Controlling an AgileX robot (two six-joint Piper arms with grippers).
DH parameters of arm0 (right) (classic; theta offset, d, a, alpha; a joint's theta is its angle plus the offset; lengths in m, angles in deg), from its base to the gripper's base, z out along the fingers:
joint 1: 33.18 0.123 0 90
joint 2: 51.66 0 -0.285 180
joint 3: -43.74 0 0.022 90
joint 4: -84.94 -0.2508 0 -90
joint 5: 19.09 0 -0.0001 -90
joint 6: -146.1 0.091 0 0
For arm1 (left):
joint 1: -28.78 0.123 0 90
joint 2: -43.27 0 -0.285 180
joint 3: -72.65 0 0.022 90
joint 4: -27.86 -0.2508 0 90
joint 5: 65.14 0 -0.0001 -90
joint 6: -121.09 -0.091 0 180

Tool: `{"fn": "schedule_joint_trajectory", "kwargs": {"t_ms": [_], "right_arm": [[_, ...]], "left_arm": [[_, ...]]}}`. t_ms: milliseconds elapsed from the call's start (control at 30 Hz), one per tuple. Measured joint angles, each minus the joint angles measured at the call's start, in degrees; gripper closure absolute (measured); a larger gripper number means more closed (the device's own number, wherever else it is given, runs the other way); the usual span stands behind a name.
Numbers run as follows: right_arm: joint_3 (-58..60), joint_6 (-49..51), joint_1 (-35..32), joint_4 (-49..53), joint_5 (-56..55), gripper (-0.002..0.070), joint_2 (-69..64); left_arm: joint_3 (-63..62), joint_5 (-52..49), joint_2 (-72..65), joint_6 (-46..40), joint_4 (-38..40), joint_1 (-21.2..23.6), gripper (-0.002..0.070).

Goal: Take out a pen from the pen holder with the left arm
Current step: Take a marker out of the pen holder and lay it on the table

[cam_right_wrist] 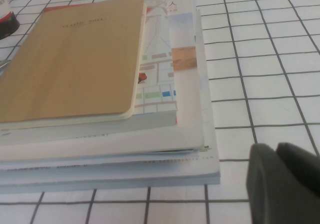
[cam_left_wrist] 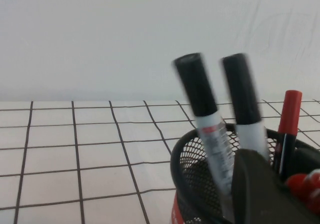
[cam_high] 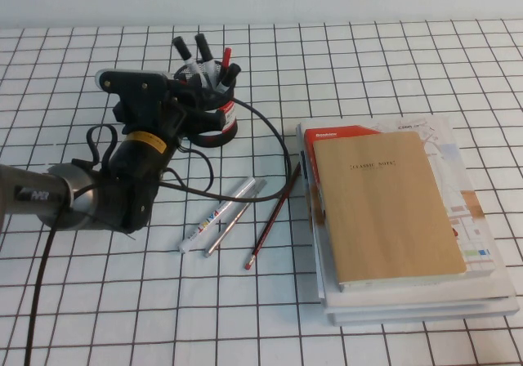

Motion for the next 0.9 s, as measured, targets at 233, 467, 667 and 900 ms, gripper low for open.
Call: {"fn": "schedule_joint_trajectory", "kwargs": {"t_ms": [233,467,667,900], "right_arm": [[0.0,0.0,0.0,0.0,0.0,0.0691,0.0],[0.0,0.0,0.0,0.0,0.0,0.0691,0.0],[0.0,0.0,0.0,0.0,0.0,0.0691,0.0],[0.0,0.0,0.0,0.0,0.0,0.0692,0.0]], "left_arm": [[0.0,-0.02,0.0,0.0,0.0,-0.01,0.0571],[0.0,-5.67,4.05,0.0,-0.57,-0.01,0.0571],[0.0,-9.77,10.2,0.0,-2.35,-0.01,0.0571],[0.0,-16.09,18.44,0.0,-5.2,-0.01,0.0571]]}}
